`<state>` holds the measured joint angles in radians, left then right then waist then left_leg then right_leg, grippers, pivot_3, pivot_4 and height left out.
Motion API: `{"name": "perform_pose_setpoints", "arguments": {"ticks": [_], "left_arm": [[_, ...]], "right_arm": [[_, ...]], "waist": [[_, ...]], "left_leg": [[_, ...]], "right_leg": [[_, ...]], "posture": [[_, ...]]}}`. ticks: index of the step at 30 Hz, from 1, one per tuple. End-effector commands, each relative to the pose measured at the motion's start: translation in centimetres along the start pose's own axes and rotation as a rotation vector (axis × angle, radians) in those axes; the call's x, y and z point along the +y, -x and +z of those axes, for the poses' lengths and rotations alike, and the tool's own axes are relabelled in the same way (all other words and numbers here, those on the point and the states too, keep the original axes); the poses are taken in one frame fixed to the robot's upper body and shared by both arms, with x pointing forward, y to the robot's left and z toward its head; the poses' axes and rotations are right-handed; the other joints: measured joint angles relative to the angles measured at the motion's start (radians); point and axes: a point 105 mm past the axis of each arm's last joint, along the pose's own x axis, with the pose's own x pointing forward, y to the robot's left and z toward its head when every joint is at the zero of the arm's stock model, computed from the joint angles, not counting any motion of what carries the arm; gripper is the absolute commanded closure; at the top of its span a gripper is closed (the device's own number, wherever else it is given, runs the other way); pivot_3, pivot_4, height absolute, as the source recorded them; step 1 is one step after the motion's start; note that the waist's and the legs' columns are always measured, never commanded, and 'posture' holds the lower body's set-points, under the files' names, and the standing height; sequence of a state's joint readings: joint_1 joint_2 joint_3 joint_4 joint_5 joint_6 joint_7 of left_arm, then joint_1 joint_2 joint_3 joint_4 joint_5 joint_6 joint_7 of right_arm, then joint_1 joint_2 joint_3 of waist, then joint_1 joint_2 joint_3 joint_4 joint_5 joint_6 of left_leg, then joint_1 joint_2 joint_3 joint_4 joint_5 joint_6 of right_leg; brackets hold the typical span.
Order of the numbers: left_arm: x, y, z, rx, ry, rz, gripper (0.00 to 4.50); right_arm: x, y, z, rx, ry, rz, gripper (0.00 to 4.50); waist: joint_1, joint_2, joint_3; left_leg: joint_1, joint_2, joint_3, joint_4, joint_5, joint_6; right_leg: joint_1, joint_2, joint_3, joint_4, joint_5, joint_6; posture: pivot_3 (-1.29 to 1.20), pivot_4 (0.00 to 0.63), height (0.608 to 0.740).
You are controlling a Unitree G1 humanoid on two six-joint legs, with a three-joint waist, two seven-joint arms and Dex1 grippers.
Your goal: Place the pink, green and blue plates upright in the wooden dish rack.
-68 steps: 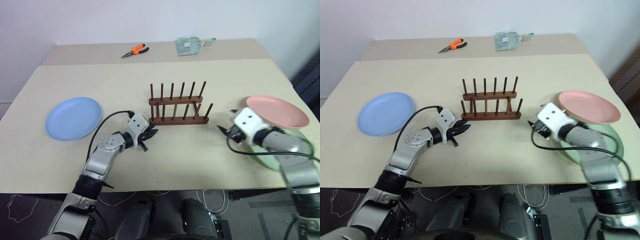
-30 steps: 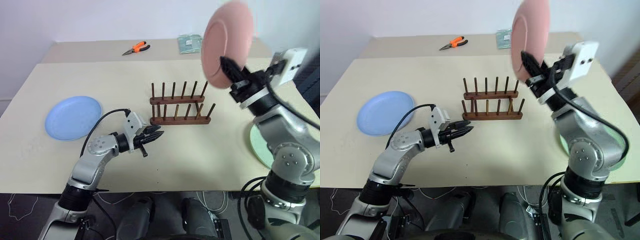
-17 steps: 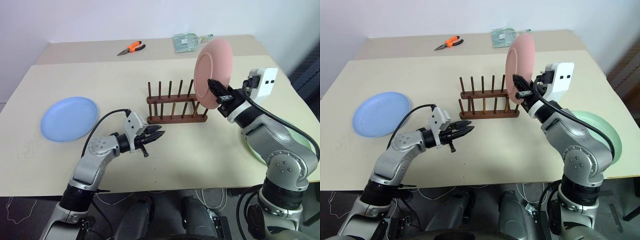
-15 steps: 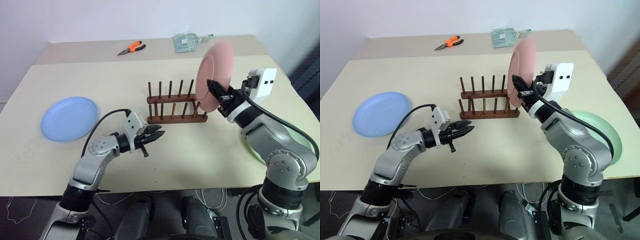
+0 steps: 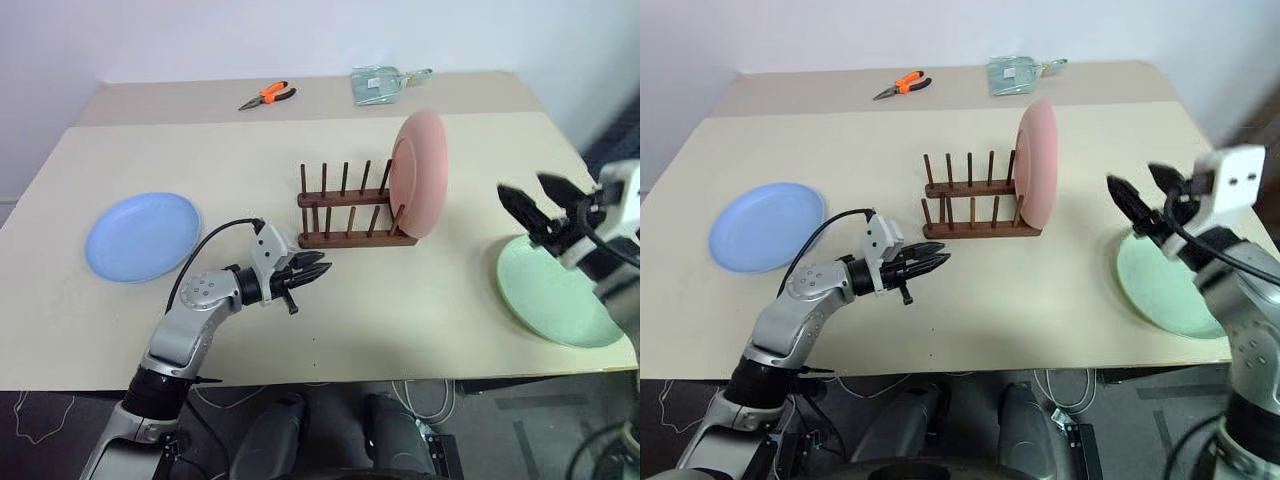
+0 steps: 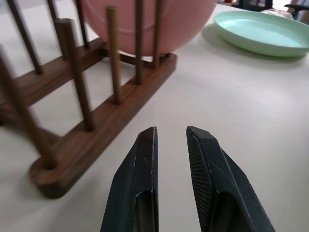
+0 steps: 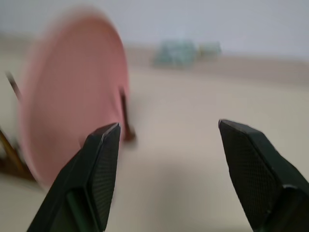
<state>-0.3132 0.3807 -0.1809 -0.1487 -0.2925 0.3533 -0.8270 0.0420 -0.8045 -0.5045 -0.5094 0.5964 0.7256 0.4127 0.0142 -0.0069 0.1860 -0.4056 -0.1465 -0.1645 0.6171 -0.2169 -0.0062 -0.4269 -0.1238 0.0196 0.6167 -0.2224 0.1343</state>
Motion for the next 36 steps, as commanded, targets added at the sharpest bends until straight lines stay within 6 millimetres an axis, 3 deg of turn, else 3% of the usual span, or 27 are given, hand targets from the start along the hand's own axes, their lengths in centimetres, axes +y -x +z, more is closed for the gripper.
{"name": "perform_pose_setpoints", "arguments": {"ticks": [1,4,5,7,12,14,18,20,23,26,29,32,34,36], "left_arm": [[-0.2,-0.4,1.0,-0.031,-0.046,-0.040,3.59],[-0.4,-0.7,1.0,-0.033,-0.046,-0.057,3.59],[-0.4,-0.8,1.0,-0.034,-0.045,-0.062,3.59],[-0.6,-0.9,1.0,-0.035,-0.044,-0.073,3.59],[-0.6,-0.9,1.0,-0.033,-0.045,-0.080,3.59],[-0.6,-0.9,1.0,-0.032,-0.045,-0.080,3.59],[-0.3,-0.5,0.6,-0.021,-0.061,-0.050,3.59],[0.2,-0.2,0.7,-0.032,-0.061,-0.016,3.59],[1.7,0.3,0.8,-0.055,-0.085,0.089,3.59],[2.9,1.1,0.4,-0.068,-0.080,0.176,3.59],[3.8,2.5,0.0,-0.073,-0.059,0.230,3.59],[4.1,3.5,-0.3,-0.062,-0.053,0.248,3.59],[4.0,4.6,-0.7,-0.044,-0.030,0.239,3.59],[3.4,5.5,-1.1,-0.024,0.004,0.200,3.59]], "right_arm": [[1.9,0.3,-4.4,0.206,0.157,0.039,1.22],[2.1,0.2,-6.5,0.285,0.153,-0.010,1.22],[2.2,0.2,-7.3,0.317,0.158,-0.020,1.46],[2.4,0.4,-8.7,0.373,0.174,-0.040,2.02],[2.0,0.0,-8.3,0.351,0.208,-0.083,4.47],[1.7,-0.2,-7.8,0.338,0.223,-0.098,4.47],[-1.1,-1.6,-0.6,0.047,0.361,-0.252,4.47],[-1.5,-1.9,4.3,-0.159,0.305,-0.284,4.47],[0.3,-1.4,12.2,-0.526,0.083,-0.187,4.47],[3.4,-0.2,16.4,-0.734,-0.166,0.078,4.47],[7.8,1.7,19.7,-0.891,-0.399,0.458,4.47],[9.6,2.4,20.4,-0.901,-0.533,0.640,4.47],[11.6,1.6,20.3,-0.859,-0.681,0.771,4.47],[13.0,-1.3,19.3,-0.747,-0.824,0.767,4.47]], "waist": [[-0.005,-0.002,-0.001],[-0.016,0.001,-0.002],[-0.015,0.001,-0.002],[-0.011,0.001,-0.002],[-0.002,0.000,-0.002],[-0.001,0.000,-0.002],[-0.008,0.001,-0.001],[-0.011,0.002,-0.001],[-0.013,0.002,0.000],[-0.003,0.001,0.000],[-0.002,0.001,0.000],[-0.001,0.001,0.000],[-0.004,0.001,0.000],[-0.018,0.002,-0.001]], "left_leg": [[0.001,0.001,0.000,0.000,0.000,0.000],[0.001,0.004,0.005,0.001,0.000,0.000],[0.001,0.004,0.006,0.002,0.000,0.000],[0.001,0.004,0.006,0.004,0.000,0.000],[0.000,0.004,0.006,0.005,-0.001,0.001],[0.000,0.004,0.006,0.006,-0.001,0.001],[0.000,0.004,0.007,0.007,-0.001,0.001],[0.000,0.004,0.008,0.007,-0.001,0.001],[0.000,0.006,0.007,0.006,-0.001,0.001],[-0.001,0.007,0.004,0.005,-0.001,0.001],[-0.001,0.006,0.002,0.005,-0.001,0.000],[-0.002,0.006,0.003,0.005,-0.001,0.001],[-0.002,0.006,0.002,0.005,-0.001,0.001],[-0.001,0.006,0.003,0.004,-0.001,0.001]], "right_leg": [[0.001,0.001,0.000,0.000,0.000,0.000],[0.000,0.001,0.003,0.000,0.002,-0.003],[0.000,0.001,0.003,0.000,0.003,-0.003],[0.000,0.002,0.003,0.000,0.003,-0.004],[0.000,0.002,0.003,-0.001,0.004,-0.002],[0.001,0.002,0.003,-0.001,0.004,-0.002],[0.000,0.002,0.003,-0.001,0.004,-0.001],[0.000,0.002,0.004,-0.001,0.005,-0.001],[0.000,0.004,0.004,-0.001,0.006,-0.002],[0.000,0.005,0.002,-0.002,0.006,-0.002],[0.000,0.004,0.002,-0.002,0.006,-0.002],[-0.001,0.004,0.002,-0.003,0.006,-0.002],[-0.001,0.004,0.002,-0.003,0.006,-0.003],[-0.002,0.004,0.003,-0.002,0.007,-0.003]], "posture": [[0.00,0.150,0.739],[0.00,0.150,0.739],[0.00,0.150,0.739],[0.00,0.150,0.739],[0.00,0.150,0.739],[0.00,0.150,0.739],[0.00,0.150,0.739],[0.00,0.150,0.739],[0.00,0.150,0.739],[0.00,0.150,0.739],[0.00,0.150,0.739],[0.00,0.150,0.739],[0.00,0.150,0.739],[0.00,0.150,0.739]]}}
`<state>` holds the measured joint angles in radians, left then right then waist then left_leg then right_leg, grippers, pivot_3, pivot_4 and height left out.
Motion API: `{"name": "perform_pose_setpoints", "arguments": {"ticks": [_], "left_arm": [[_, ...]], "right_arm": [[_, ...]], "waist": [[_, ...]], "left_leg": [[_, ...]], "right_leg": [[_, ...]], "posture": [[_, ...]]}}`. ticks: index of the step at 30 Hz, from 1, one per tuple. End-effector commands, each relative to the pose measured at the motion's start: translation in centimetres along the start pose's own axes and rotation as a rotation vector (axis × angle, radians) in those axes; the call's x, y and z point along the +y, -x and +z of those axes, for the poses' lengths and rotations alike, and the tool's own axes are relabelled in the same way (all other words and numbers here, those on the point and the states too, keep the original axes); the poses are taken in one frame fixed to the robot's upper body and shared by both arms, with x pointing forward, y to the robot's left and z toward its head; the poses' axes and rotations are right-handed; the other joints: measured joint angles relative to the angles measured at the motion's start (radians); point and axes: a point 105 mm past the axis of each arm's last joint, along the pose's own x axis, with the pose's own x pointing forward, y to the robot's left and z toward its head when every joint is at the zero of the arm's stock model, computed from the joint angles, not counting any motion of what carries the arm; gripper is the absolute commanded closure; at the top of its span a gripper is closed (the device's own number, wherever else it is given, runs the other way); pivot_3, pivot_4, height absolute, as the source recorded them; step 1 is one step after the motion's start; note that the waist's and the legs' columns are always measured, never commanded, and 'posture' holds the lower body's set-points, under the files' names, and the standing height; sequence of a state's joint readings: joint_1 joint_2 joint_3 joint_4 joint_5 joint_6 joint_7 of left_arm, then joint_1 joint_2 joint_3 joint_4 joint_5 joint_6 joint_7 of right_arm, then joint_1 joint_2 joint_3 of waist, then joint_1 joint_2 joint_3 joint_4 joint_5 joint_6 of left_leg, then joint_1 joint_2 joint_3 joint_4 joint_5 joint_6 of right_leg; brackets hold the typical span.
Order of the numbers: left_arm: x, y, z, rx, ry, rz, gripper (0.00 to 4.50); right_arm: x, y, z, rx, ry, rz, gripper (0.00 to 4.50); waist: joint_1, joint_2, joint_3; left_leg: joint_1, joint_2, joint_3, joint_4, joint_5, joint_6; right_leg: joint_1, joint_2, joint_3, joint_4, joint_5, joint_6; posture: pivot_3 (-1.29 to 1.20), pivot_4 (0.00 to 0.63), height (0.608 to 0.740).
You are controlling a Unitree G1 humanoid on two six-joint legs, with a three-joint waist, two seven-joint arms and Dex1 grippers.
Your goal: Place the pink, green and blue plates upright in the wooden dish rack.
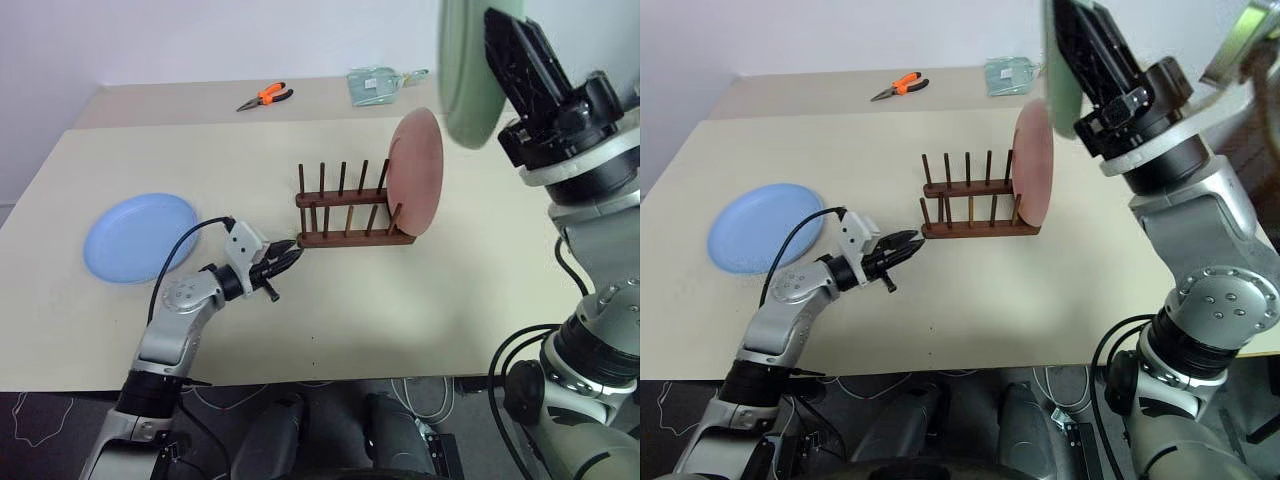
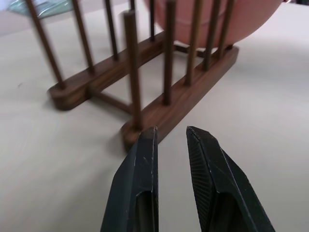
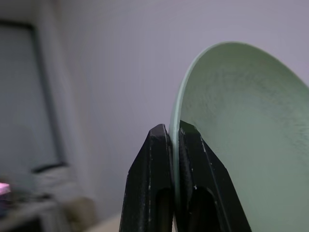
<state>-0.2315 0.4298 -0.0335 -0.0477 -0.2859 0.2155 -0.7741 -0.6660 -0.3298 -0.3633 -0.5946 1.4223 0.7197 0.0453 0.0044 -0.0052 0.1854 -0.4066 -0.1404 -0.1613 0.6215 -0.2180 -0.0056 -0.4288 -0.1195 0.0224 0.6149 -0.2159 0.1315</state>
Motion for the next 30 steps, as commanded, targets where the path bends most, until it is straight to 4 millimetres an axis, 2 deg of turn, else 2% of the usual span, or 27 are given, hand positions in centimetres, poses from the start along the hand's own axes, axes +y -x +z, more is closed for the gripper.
{"name": "perform_pose_setpoints", "arguments": {"ticks": [1,3,7,21,24,25,26,27,28,30], "left_arm": [[-0.6,1.4,1.0,-0.024,0.022,-0.055,3.59],[-0.7,1.6,1.2,-0.024,0.027,-0.050,3.59],[-1.0,1.6,1.6,-0.042,0.050,-0.035,3.59],[-1.6,1.2,1.7,-0.035,0.048,-0.047,3.59],[-1.7,1.1,1.6,-0.030,0.059,-0.057,3.59],[-1.6,1.2,1.6,-0.028,0.059,-0.053,3.33],[-1.5,1.2,1.5,-0.026,0.070,-0.046,2.97],[-1.4,1.3,1.5,-0.027,0.074,-0.043,2.73],[-1.3,1.4,1.5,-0.027,0.075,-0.039,2.24],[-1.1,1.5,1.6,-0.026,0.071,-0.024,1.23]], "right_arm": [[-1.8,-1.3,-3.9,0.051,-0.202,-0.103,4.47],[-2.4,-1.4,-6.0,0.117,-0.243,-0.130,4.47],[-3.7,-1.7,-7.3,0.142,-0.318,-0.181,4.47],[-6.6,-2.4,-8.5,0.182,-0.306,-0.300,4.47],[-7.5,-2.5,-8.3,0.189,-0.284,-0.326,3.56],[-7.6,-2.5,-8.2,0.195,-0.259,-0.331,3.06],[-7.7,-2.5,-8.1,0.198,-0.228,-0.335,2.49],[-7.8,-2.6,-7.9,0.209,-0.174,-0.334,2.13],[-7.7,-2.7,-7.8,0.222,-0.114,-0.324,1.58],[-7.6,-2.8,-7.5,0.255,0.015,-0.306,1.55]], "waist": [[-0.016,0.001,0.000],[-0.019,0.001,0.000],[-0.017,0.001,0.000],[-0.019,0.001,0.000],[-0.020,0.001,0.000],[-0.020,0.001,0.000],[-0.019,0.001,0.000],[-0.019,0.001,0.000],[-0.019,0.001,0.000],[-0.019,0.001,0.000]], "left_leg": [[0.000,0.000,0.000,0.000,0.000,0.000],[0.001,0.001,0.000,-0.001,0.001,-0.001],[0.000,0.000,0.000,-0.001,0.001,-0.002],[0.000,0.000,0.000,-0.001,0.001,-0.002],[0.000,0.000,0.001,-0.001,0.001,-0.002],[0.000,0.000,0.000,-0.001,0.001,-0.002],[0.000,0.000,0.000,-0.001,0.001,-0.002],[0.000,0.000,0.000,-0.001,0.001,-0.002],[0.000,0.000,0.001,-0.001,0.001,-0.002],[0.000,0.000,0.001,-0.001,0.001,-0.002]], "right_leg": [[-0.001,0.000,0.000,0.001,0.000,0.000],[-0.001,0.001,0.000,0.002,0.001,-0.001],[-0.001,0.001,0.000,0.002,0.001,-0.001],[-0.002,0.001,0.000,0.003,0.001,-0.002],[-0.003,0.001,0.001,0.003,0.001,-0.002],[-0.003,0.001,0.001,0.003,0.001,-0.002],[-0.003,0.001,0.001,0.003,0.001,-0.002],[-0.003,0.001,0.001,0.003,0.001,-0.002],[-0.003,0.001,0.000,0.003,0.001,-0.002],[-0.003,0.001,0.000,0.003,0.001,-0.002]], "posture": [[0.00,0.150,0.739],[0.00,0.150,0.739],[0.00,0.150,0.739],[0.00,0.150,0.739],[0.00,0.150,0.739],[0.00,0.150,0.739],[0.00,0.150,0.739],[0.00,0.150,0.739],[0.00,0.150,0.739],[0.00,0.150,0.739]]}}
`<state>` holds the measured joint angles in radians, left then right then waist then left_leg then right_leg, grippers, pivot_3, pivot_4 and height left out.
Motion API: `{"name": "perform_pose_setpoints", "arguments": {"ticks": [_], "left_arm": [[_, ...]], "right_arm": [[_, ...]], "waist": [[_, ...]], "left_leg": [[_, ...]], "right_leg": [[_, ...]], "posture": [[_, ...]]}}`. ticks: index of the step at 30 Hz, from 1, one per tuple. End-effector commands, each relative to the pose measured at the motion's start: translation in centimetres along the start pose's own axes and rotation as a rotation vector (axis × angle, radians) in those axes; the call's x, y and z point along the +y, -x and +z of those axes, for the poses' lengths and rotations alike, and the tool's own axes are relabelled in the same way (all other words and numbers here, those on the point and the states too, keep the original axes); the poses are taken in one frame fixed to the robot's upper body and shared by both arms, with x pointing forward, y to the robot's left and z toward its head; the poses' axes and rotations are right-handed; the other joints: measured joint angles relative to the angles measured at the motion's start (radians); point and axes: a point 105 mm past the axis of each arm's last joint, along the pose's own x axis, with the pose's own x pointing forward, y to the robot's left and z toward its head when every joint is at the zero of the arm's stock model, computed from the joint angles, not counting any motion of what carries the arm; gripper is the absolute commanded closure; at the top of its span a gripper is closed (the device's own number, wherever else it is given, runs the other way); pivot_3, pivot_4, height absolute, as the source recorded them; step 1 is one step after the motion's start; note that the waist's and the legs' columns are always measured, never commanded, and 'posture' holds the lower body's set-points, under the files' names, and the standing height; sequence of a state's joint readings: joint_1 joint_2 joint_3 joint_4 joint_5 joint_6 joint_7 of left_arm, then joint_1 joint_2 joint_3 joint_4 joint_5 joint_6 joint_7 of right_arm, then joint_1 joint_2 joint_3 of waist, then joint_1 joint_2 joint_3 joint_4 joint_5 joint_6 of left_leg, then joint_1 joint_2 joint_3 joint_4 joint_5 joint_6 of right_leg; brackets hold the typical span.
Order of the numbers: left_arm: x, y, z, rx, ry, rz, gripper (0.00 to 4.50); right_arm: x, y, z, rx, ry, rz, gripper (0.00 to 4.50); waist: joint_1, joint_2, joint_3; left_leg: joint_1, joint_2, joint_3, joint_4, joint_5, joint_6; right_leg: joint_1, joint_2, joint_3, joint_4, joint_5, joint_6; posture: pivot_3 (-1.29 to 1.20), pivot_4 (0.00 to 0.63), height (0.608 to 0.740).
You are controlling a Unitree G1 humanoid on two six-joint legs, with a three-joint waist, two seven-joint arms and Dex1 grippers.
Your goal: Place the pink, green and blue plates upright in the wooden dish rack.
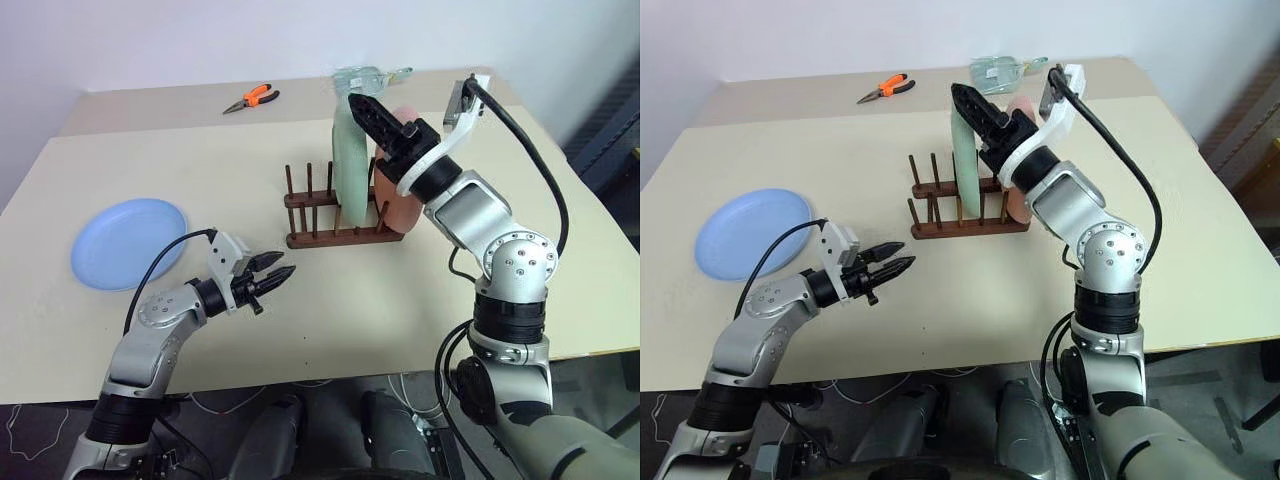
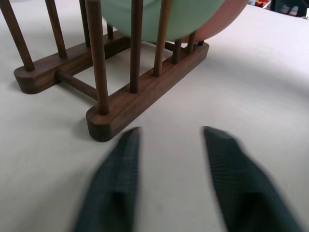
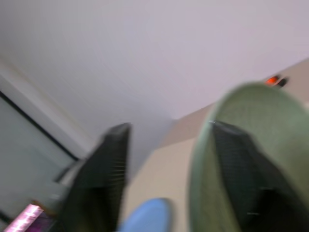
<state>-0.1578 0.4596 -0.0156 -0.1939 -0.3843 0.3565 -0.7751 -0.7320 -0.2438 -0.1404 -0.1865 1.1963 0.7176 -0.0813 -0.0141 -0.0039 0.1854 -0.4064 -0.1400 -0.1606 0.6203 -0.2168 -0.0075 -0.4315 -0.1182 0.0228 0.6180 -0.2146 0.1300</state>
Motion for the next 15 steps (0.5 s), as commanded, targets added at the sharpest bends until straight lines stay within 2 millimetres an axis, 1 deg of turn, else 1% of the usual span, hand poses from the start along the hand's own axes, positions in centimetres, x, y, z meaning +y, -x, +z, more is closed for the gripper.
{"name": "perform_pose_setpoints", "arguments": {"ticks": [1,2,3,5,7,8,9,10,11,12,14,15], "left_arm": [[0.7,0.5,1.3,-0.040,-0.027,0.041,0.68],[1.2,0.6,1.4,-0.048,-0.026,0.069,0.22],[1.8,0.8,1.6,-0.059,-0.027,0.107,0.09],[3.0,1.3,2.2,-0.091,-0.022,0.179,0.09],[3.9,1.7,2.6,-0.115,-0.021,0.237,0.09],[5.4,2.3,3.0,-0.138,-0.037,0.343,0.03],[8.2,3.6,3.5,-0.162,-0.045,0.539,0.00],[10.0,4.8,3.7,-0.179,-0.045,0.678,0.00],[13.0,7.6,4.1,-0.194,-0.034,0.942,0.00],[15.1,10.9,4.4,-0.217,-0.004,1.195,0.00],[16.8,15.4,4.4,-0.235,0.053,1.497,0.00],[17.0,17.2,4.2,-0.246,0.105,1.597,0.00]], "right_arm": [[1.9,-0.2,1.8,-0.031,0.288,0.053,1.55],[2.0,-0.1,2.0,-0.030,0.373,0.053,1.55],[2.0,-0.1,2.5,-0.036,0.487,0.049,1.55],[2.2,-0.1,3.0,-0.042,0.645,0.053,1.55],[2.5,-0.2,3.2,-0.044,0.733,0.079,1.55],[3.3,-0.1,3.2,-0.038,0.823,0.132,1.30],[4.6,0.0,2.7,-0.021,0.944,0.214,1.00],[5.4,0.2,2.3,-0.004,1.028,0.274,0.70],[6.1,0.4,1.1,0.035,1.119,0.345,0.27],[6.4,0.5,-0.2,0.074,1.194,0.399,0.05],[6.5,0.8,-1.9,0.118,1.260,0.467,0.05],[6.5,1.0,-2.6,0.126,1.241,0.486,0.05]], "waist": [[0.000,0.000,0.000],[0.000,0.000,0.000],[-0.001,0.000,0.000],[-0.001,0.000,0.000],[-0.001,0.000,0.000],[-0.001,0.000,0.000],[0.001,0.000,0.000],[0.002,-0.001,0.000],[0.003,-0.002,0.001],[0.002,-0.002,0.001],[-0.008,-0.008,0.000],[-0.007,-0.008,0.000]], "left_leg": [[0.000,0.000,0.000,0.000,0.000,0.000],[0.000,0.000,0.000,0.000,0.000,0.000],[0.000,0.000,0.000,0.000,0.000,0.000],[0.000,0.000,0.001,0.000,0.000,0.000],[0.000,0.000,0.001,0.000,0.000,0.000],[0.000,0.000,0.001,0.000,0.000,0.000],[0.000,0.000,0.001,0.000,0.000,0.000],[0.000,0.000,0.001,0.000,0.000,0.000],[0.000,0.000,0.001,0.001,0.000,0.000],[-0.001,0.000,0.000,0.001,0.000,-0.001],[-0.001,0.001,0.001,0.001,0.000,-0.001],[-0.001,0.003,0.001,0.001,-0.001,-0.003]], "right_leg": [[0.000,0.000,0.000,0.000,0.000,0.000],[0.000,0.000,0.000,0.000,0.000,0.000],[0.000,0.000,0.000,0.000,0.000,0.000],[-0.001,0.000,0.000,0.000,0.000,0.000],[0.000,0.000,0.000,0.000,0.000,0.000],[0.000,0.000,0.000,0.000,0.000,0.000],[0.000,0.000,0.000,0.000,0.000,0.000],[0.000,0.000,0.000,0.000,0.000,0.000],[0.000,0.000,-0.001,0.000,0.000,0.000],[0.000,0.000,-0.001,0.000,0.000,0.001],[-0.001,0.000,-0.001,0.000,0.001,0.002],[-0.001,0.001,-0.001,0.000,0.001,0.002]], "posture": [[0.00,0.150,0.739],[0.00,0.150,0.739],[0.00,0.150,0.739],[0.00,0.150,0.739],[0.00,0.150,0.739],[0.00,0.150,0.739],[0.00,0.150,0.739],[0.00,0.150,0.739],[0.00,0.150,0.739],[0.00,0.150,0.739],[0.00,0.150,0.739],[0.00,0.150,0.739]]}}
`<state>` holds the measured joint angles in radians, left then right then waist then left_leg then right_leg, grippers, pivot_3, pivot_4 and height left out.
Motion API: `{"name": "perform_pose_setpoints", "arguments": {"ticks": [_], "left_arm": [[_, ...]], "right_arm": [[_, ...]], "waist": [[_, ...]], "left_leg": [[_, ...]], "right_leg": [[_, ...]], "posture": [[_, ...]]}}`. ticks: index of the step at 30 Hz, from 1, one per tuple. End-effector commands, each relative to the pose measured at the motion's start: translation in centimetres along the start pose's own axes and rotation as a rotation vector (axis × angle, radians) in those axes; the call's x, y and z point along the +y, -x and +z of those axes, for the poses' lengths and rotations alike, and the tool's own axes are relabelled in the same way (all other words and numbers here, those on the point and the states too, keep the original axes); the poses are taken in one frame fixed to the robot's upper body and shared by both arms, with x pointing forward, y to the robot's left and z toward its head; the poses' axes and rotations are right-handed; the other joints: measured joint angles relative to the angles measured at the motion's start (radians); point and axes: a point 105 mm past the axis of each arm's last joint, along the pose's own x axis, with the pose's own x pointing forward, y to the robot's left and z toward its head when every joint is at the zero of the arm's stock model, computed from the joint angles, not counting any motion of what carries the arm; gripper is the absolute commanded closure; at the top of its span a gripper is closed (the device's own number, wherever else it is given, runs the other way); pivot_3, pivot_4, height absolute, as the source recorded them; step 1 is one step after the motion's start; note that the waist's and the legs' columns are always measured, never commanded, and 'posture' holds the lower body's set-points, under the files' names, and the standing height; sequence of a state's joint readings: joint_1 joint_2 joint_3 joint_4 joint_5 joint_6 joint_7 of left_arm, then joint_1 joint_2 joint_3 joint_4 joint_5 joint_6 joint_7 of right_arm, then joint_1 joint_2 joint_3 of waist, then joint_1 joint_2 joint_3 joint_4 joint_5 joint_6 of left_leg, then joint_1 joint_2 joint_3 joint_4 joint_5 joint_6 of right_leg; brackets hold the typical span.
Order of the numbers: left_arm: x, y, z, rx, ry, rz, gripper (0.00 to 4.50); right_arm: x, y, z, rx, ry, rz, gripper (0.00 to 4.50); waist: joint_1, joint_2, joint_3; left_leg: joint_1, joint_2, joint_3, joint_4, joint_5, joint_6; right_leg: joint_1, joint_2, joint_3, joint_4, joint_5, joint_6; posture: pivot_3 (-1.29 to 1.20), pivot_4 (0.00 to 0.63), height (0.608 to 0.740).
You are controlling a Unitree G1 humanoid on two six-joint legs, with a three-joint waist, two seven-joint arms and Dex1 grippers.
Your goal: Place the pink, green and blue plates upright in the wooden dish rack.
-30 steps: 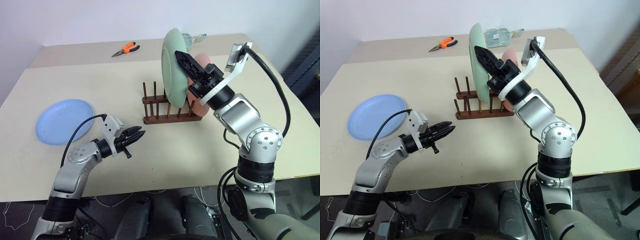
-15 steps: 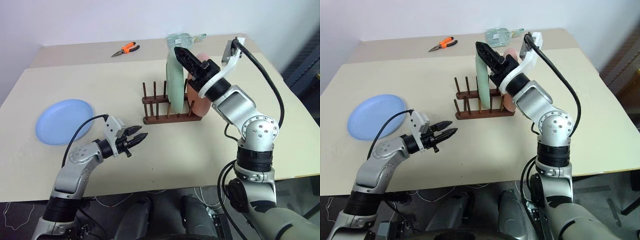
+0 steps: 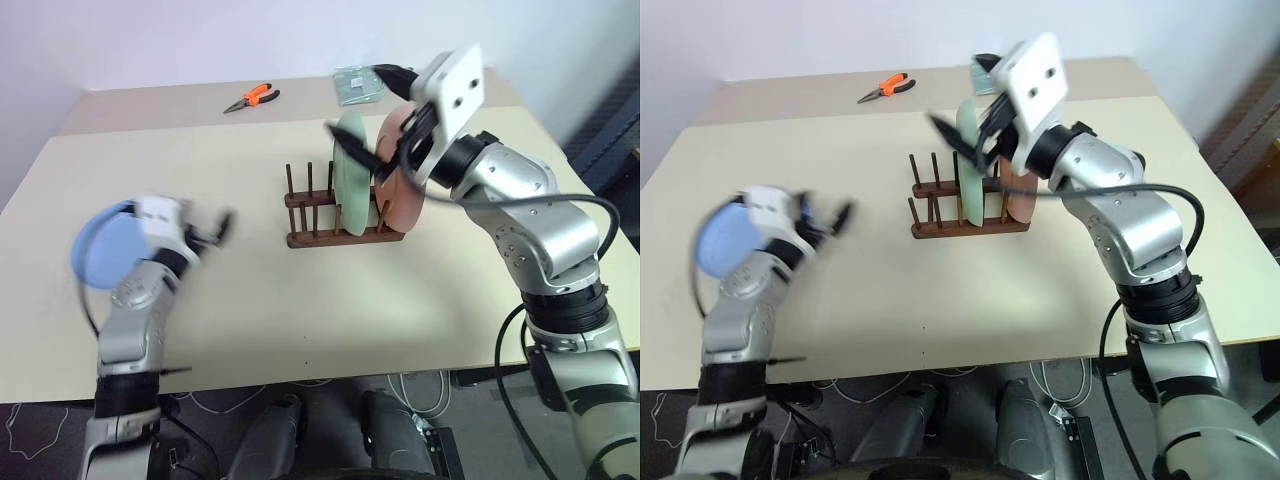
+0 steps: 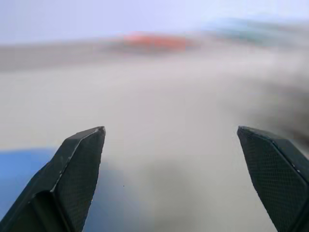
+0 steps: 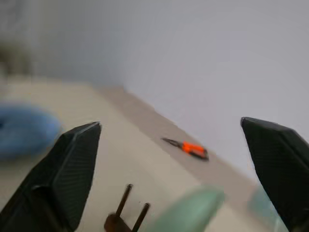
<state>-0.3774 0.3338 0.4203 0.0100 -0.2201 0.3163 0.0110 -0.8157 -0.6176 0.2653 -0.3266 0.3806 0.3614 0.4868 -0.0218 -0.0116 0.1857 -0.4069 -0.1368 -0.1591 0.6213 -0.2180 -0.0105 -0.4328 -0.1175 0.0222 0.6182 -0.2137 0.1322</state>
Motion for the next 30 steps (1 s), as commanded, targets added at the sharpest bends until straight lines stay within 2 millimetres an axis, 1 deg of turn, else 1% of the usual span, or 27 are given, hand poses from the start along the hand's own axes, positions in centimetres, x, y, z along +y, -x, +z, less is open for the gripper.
{"name": "perform_pose_setpoints", "arguments": {"ticks": [1,3,5,6,8,9,10,11,13,16,17,18,19,20,22,23,25,26,28,30], "left_arm": [[7.9,1.2,1.0,-0.001,0.070,0.449,0.00],[9.9,1.9,0.4,0.050,0.131,0.543,0.00],[10.7,2.6,-0.8,0.122,0.216,0.581,0.00],[10.8,3.0,-1.4,0.153,0.302,0.585,0.00],[10.4,3.3,-2.1,0.190,0.403,0.567,0.00],[9.8,3.3,-2.5,0.215,0.437,0.536,0.00],[9.1,3.4,-3.0,0.240,0.515,0.503,0.00],[8.5,3.6,-3.5,0.262,0.560,0.481,0.25],[8.0,3.8,-4.0,0.279,0.613,0.467,0.83],[7.5,3.8,-4.2,0.291,0.686,0.442,2.41],[7.4,3.8,-4.4,0.300,0.698,0.442,3.07],[7.5,3.9,-4.6,0.311,0.712,0.453,3.48],[7.5,3.9,-4.7,0.319,0.714,0.459,4.10],[7.4,3.7,-4.6,0.319,0.702,0.447,4.44],[7.1,3.4,-4.1,0.307,0.671,0.413,4.44],[6.2,2.7,-2.6,0.252,0.635,0.338,4.44],[3.3,1.5,0.9,0.133,0.541,0.161,4.44],[1.9,1.1,2.3,0.087,0.503,0.084,4.44],[-1.6,0.8,5.3,0.001,0.450,-0.077,4.44],[-4.8,1.0,7.8,-0.067,0.404,-0.205,4.44]], "right_arm": [[2.3,-0.4,0.6,-0.053,0.060,0.096,0.05],[2.8,-0.6,0.4,-0.063,0.038,0.110,0.05],[3.1,-0.7,0.3,-0.070,0.033,0.120,0.05],[3.2,-0.7,0.2,-0.071,0.028,0.124,0.05],[3.4,-0.8,0.1,-0.072,0.022,0.128,0.05],[3.5,-0.9,-0.1,-0.071,0.023,0.133,0.05],[3.7,-1.0,-0.2,-0.071,0.028,0.139,0.05],[3.9,-1.1,-0.2,-0.076,0.026,0.147,0.00],[4.1,-1.2,-0.2,-0.083,0.025,0.152,0.00],[4.1,-1.3,-0.1,-0.089,0.026,0.148,0.00],[4.1,-1.3,-0.1,-0.090,0.028,0.144,0.00],[4.1,-1.3,-0.2,-0.087,0.026,0.142,0.00],[4.0,-1.2,-0.3,-0.082,0.023,0.139,0.00],[3.8,-1.2,-0.4,-0.073,0.022,0.135,0.00],[3.7,-1.2,-0.4,-0.065,0.025,0.133,0.00],[3.7,-1.2,-0.4,-0.061,0.038,0.139,0.00],[4.2,-1.1,-0.3,-0.049,0.108,0.175,0.00],[4.5,-1.1,-0.4,-0.042,0.139,0.196,0.00],[5.7,-1.2,-0.7,-0.036,0.182,0.253,0.00],[6.9,-1.6,-1.0,-0.037,0.223,0.307,0.00]], "waist": [[0.003,-0.001,0.000],[0.009,-0.001,0.000],[0.015,-0.002,0.000],[0.016,-0.002,0.000],[0.019,-0.002,0.000],[0.020,-0.004,0.000],[0.021,-0.005,0.000],[0.020,-0.006,-0.001],[0.018,-0.006,-0.001],[0.011,-0.006,-0.001],[0.010,-0.006,-0.001],[0.009,-0.006,-0.001],[0.009,-0.006,-0.001],[0.009,-0.006,-0.001],[0.010,-0.006,-0.001],[0.011,-0.006,-0.001],[0.013,-0.006,-0.001],[0.016,-0.007,0.000],[0.019,-0.007,0.000],[0.017,-0.007,0.000]], "left_leg": [[0.000,0.000,0.000,0.000,0.000,0.000],[0.000,0.000,0.001,0.001,0.000,0.000],[0.000,-0.001,0.000,0.002,0.000,-0.001],[-0.001,-0.001,-0.001,0.003,0.000,0.000],[-0.001,-0.002,-0.002,0.006,-0.001,0.000],[-0.001,-0.002,-0.002,0.007,-0.001,0.000],[-0.001,-0.002,-0.003,0.007,-0.001,0.000],[-0.001,-0.002,-0.003,0.008,-0.001,0.000],[-0.001,-0.002,-0.003,0.008,-0.001,0.000],[-0.001,-0.002,-0.003,0.007,-0.001,0.000],[0.000,-0.002,-0.003,0.007,-0.001,0.000],[0.000,-0.002,-0.003,0.007,-0.001,0.000],[0.000,-0.001,-0.003,0.007,-0.001,-0.001],[0.000,-0.001,-0.003,0.007,-0.001,-0.001],[0.000,-0.001,-0.003,0.007,-0.001,-0.001],[0.000,-0.001,-0.003,0.007,-0.001,-0.001],[0.000,-0.001,-0.003,0.007,-0.001,-0.001],[-0.001,-0.002,-0.003,0.007,-0.001,-0.001],[-0.001,-0.002,-0.002,0.008,-0.001,-0.001],[-0.001,-0.002,-0.002,0.007,-0.001,-0.001]], "right_leg": [[0.000,0.000,0.000,0.000,0.000,0.000],[0.000,0.000,0.000,0.000,0.000,0.000],[0.001,0.000,0.000,0.000,0.001,0.001],[0.001,0.000,-0.001,0.000,0.001,0.001],[0.003,0.000,-0.002,0.000,0.001,0.002],[0.004,0.000,-0.002,-0.001,0.001,0.002],[0.004,0.000,-0.003,-0.001,0.001,0.002],[0.004,0.001,-0.003,-0.001,0.001,0.002],[0.004,0.001,-0.003,-0.001,0.001,0.002],[0.004,0.001,-0.003,0.000,0.001,0.002],[0.004,0.001,-0.003,0.001,0.001,0.002],[0.003,0.001,-0.003,0.001,0.002,0.001],[0.003,0.001,-0.003,0.001,0.002,0.001],[0.003,0.001,-0.003,0.001,0.002,0.001],[0.003,0.001,-0.003,0.001,0.002,0.001],[0.003,0.001,-0.003,0.001,0.002,0.001],[0.003,0.001,-0.003,0.001,0.002,0.001],[0.004,0.001,-0.003,0.001,0.002,0.001],[0.004,0.001,-0.003,0.000,0.002,0.001],[0.004,0.001,-0.003,-0.001,0.002,0.001]], "posture": [[0.00,0.150,0.739],[0.00,0.150,0.739],[0.00,0.150,0.739],[0.00,0.150,0.739],[0.00,0.150,0.739],[0.00,0.150,0.739],[0.00,0.150,0.739],[0.00,0.150,0.739],[0.00,0.150,0.739],[0.00,0.150,0.739],[0.00,0.150,0.739],[0.00,0.150,0.739],[0.00,0.150,0.739],[0.00,0.150,0.739],[0.00,0.150,0.739],[0.00,0.150,0.739],[0.00,0.150,0.739],[0.00,0.150,0.739],[0.00,0.150,0.739],[0.00,0.150,0.739]]}}
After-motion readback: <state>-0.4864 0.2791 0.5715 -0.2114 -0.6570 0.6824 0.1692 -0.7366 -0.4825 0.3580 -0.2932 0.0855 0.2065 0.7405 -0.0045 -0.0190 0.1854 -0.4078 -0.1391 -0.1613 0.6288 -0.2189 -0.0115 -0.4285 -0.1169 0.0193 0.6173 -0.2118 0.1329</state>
